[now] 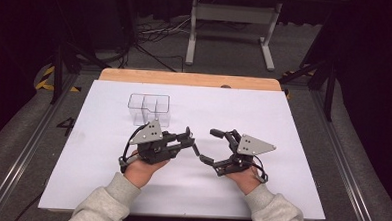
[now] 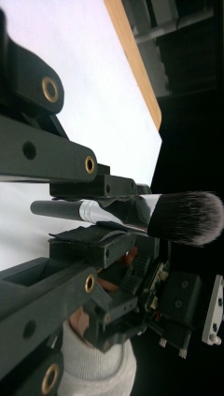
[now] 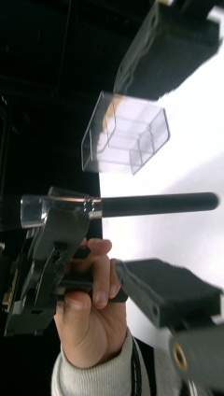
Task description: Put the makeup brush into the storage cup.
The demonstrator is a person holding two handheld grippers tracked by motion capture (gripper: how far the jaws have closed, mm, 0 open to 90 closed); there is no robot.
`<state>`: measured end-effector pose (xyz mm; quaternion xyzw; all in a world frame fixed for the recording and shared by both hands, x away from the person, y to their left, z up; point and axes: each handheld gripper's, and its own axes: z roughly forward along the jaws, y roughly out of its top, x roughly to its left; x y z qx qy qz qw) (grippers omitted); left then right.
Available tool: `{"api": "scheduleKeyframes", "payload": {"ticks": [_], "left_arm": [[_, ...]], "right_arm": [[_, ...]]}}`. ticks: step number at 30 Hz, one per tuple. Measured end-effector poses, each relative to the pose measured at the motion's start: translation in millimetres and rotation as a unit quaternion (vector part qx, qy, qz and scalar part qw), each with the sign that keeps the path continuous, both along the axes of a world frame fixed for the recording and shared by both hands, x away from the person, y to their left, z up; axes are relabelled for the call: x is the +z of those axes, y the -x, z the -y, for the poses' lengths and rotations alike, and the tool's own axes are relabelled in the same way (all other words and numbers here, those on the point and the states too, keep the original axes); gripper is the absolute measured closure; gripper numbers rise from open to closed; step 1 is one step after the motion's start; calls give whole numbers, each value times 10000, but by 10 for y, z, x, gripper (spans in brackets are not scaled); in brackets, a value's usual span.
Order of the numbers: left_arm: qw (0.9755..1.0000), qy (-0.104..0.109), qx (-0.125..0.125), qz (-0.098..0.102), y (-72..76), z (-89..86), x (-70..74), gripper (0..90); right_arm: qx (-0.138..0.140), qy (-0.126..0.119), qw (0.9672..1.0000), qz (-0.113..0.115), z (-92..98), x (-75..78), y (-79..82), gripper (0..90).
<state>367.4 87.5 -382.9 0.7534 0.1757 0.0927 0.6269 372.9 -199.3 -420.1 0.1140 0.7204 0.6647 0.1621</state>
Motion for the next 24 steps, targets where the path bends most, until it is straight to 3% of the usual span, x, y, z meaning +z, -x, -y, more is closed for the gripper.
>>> {"api": "scheduleKeyframes", "payload": {"ticks": [10,20,24], "left_arm": [[9991,-50,419,-51,-92,-110,111,758],[9959,-97,901,32,-206,-164,279,760],[9938,-91,1109,39,-275,-196,326,759]], "right_arm": [[-298,-118,9995,-22,169,25,-13,58],[-479,185,9986,-98,206,32,-27,34],[-569,180,9982,-56,241,44,-26,28]]}}
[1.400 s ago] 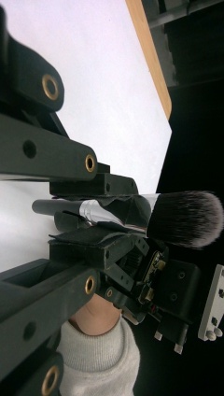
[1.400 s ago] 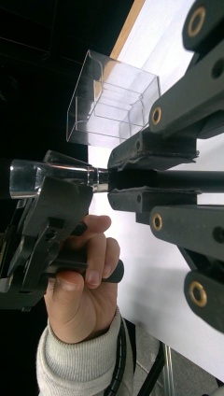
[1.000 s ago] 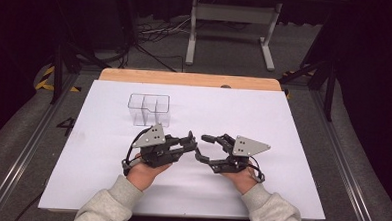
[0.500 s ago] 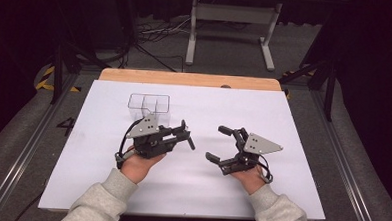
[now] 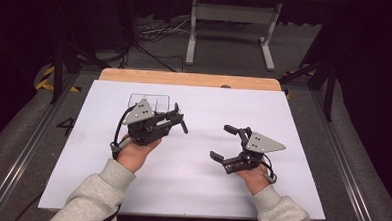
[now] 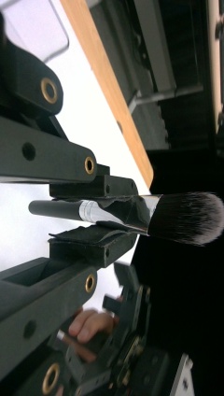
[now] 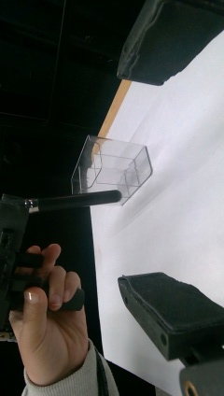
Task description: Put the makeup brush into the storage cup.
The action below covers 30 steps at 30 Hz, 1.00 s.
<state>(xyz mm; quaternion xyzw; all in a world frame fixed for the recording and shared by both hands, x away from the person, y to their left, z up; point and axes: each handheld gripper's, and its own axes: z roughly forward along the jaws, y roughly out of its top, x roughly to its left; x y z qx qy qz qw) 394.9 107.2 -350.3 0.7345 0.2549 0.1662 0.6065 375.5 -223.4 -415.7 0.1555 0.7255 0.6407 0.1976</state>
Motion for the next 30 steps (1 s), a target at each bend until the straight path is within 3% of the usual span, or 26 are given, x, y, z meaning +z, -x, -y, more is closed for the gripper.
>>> {"api": "scheduleKeyframes", "payload": {"ticks": [3,6,10,12,15,19,26,30], "left_arm": [[9998,-35,198,-25,-50,-15,16,760],[9992,-117,376,-39,-107,-15,22,760],[9986,-123,504,-61,-160,-21,38,761],[9983,-123,556,-77,-184,-28,48,760],[9979,-153,628,-50,-215,-47,60,761],[9973,-150,718,-43,-245,-74,61,760],[9959,-144,891,-69,-306,-148,78,760],[9946,-168,1019,-53,-326,-185,100,761]], "right_arm": [[6,-2,10000,-18,25,5,-13,27],[39,56,9998,-207,42,28,-25,30],[-10,18,9999,-170,60,35,-14,32],[86,-109,9981,-608,73,7,-52,26],[-56,4,9991,-425,77,-9,-53,21],[-6,87,9996,-264,58,14,-32,21],[-43,1,9996,-265,72,18,-16,21],[-58,87,9998,-173,94,20,-5,12]]}}
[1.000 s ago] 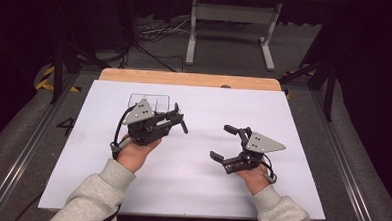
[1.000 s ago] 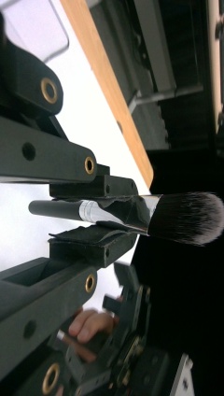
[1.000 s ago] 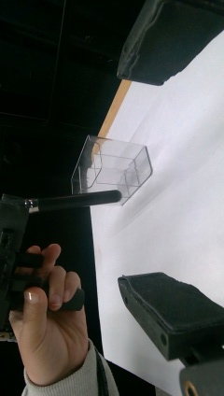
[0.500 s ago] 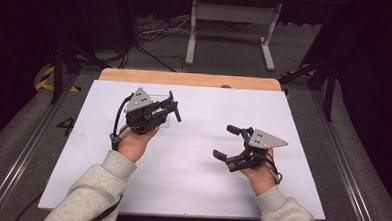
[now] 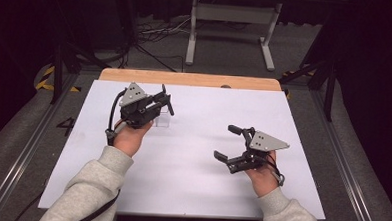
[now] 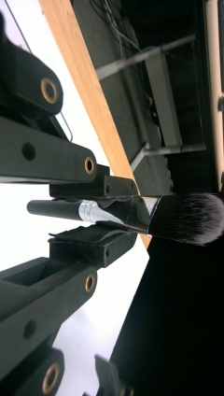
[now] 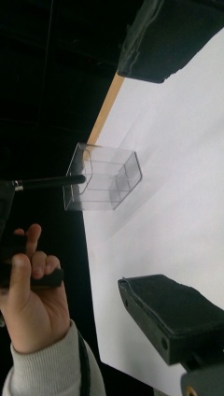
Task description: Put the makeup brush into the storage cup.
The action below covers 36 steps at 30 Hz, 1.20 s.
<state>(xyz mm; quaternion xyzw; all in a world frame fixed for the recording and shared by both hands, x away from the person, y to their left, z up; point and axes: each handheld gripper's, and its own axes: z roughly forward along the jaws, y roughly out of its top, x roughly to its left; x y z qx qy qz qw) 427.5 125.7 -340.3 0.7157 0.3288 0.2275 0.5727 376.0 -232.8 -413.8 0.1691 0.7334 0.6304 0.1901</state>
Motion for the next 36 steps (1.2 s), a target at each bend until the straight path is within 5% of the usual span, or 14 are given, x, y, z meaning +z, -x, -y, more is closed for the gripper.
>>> {"api": "scheduleKeyframes", "payload": {"ticks": [4,12,19,36], "left_arm": [[9999,15,115,-24,-18,-22,4,761],[9989,-44,460,-19,-68,-57,-8,762],[9962,-190,849,12,-100,-71,-17,763],[9954,-143,943,-96,-204,-124,-160,761]], "right_arm": [[116,-29,9999,60,3,-4,18,7],[-90,-208,9997,54,-9,-4,28,7],[-146,-233,9996,42,20,0,28,7],[-168,-340,9993,8,32,4,18,5]]}}
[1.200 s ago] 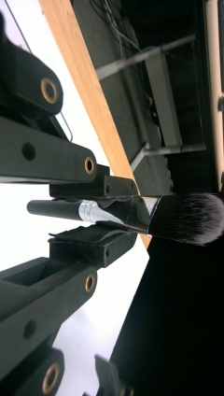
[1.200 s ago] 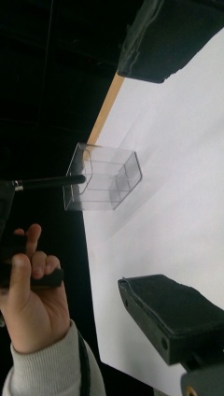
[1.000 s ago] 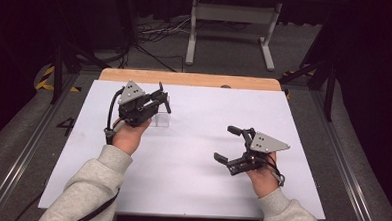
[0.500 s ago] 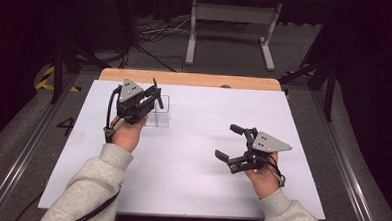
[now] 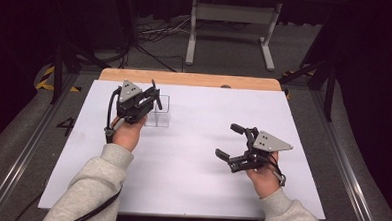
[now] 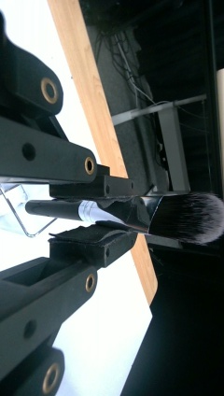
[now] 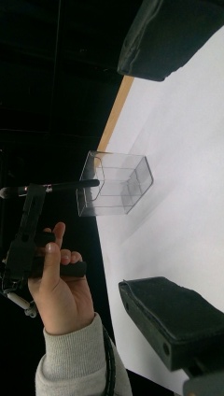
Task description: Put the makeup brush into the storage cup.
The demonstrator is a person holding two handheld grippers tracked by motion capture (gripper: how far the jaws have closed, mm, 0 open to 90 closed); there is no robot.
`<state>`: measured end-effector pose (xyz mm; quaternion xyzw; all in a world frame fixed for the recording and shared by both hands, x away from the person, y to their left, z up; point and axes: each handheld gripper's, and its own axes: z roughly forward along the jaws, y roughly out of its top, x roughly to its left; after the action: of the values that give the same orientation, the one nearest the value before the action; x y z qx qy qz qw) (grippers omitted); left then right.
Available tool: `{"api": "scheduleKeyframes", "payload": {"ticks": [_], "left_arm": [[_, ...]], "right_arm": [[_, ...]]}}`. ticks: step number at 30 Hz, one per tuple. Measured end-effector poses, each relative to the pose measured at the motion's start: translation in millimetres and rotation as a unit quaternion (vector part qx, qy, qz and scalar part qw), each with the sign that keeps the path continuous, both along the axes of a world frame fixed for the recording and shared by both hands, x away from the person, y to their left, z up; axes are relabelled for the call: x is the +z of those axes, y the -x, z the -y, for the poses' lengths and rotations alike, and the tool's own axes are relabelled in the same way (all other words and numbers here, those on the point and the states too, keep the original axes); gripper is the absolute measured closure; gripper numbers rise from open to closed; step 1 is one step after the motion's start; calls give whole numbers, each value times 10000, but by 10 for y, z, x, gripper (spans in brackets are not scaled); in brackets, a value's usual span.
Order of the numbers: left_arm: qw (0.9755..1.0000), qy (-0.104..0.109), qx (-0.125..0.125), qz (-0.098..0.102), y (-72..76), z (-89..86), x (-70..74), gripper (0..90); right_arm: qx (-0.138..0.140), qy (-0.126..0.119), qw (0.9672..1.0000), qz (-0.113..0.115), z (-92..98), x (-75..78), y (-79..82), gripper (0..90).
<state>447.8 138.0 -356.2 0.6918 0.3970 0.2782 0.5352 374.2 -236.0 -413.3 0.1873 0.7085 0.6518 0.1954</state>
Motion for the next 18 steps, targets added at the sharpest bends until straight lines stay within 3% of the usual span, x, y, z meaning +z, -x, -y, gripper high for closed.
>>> {"api": "scheduleKeyframes", "payload": {"ticks": [18], "left_arm": [[9998,-61,54,-190,-69,-25,-166,760]], "right_arm": [[-37,0,10000,-25,-1,-7,-9,5]]}}
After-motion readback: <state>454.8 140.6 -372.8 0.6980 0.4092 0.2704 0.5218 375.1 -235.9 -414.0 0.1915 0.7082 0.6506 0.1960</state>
